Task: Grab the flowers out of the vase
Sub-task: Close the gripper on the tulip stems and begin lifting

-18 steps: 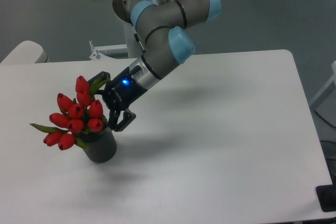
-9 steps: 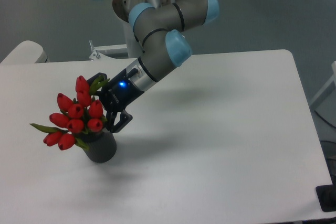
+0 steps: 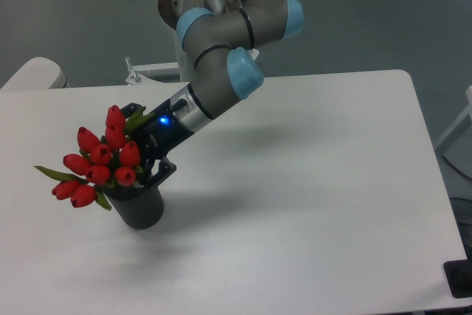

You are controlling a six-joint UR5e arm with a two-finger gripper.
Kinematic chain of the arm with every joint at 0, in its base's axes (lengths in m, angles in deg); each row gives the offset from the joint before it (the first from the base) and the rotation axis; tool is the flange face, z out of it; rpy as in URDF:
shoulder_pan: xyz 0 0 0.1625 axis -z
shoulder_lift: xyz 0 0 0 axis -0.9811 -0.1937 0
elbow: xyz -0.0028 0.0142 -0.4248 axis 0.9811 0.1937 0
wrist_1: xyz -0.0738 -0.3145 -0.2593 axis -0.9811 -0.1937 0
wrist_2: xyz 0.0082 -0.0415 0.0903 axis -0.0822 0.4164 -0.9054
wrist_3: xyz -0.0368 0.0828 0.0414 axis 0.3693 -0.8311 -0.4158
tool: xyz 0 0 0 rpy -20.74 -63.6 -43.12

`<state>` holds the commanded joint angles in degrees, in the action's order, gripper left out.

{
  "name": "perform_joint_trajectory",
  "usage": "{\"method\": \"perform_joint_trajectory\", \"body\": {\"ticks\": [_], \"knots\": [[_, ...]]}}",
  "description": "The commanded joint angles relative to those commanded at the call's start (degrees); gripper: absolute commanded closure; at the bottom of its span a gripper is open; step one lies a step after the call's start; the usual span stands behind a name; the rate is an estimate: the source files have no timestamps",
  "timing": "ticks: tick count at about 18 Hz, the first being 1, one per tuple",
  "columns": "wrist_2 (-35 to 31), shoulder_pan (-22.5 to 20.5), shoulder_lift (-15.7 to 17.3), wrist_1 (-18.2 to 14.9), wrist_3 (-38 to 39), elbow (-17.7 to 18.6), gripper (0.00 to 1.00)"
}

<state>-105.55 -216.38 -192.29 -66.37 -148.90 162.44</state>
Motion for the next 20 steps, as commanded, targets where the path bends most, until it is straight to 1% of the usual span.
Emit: {"method": "perform_joint_trajectory", "body": {"ticks": [4, 6, 10, 13, 20], "knots": [[0.17, 0.0, -0.44, 0.09, 0.09, -0.26, 0.01], [0.18, 0.0, -0.44, 0.87, 0.17, -0.09, 0.09], [0.18, -0.26, -0.44, 1.32, 0.0, 0.26, 0.31], [0.26, -0.44, -0.44, 1.32, -0.09, 0.09, 0.41], [0.35, -0.88, -0.35, 1.32, -0.26, 0.18, 0.56]]}}
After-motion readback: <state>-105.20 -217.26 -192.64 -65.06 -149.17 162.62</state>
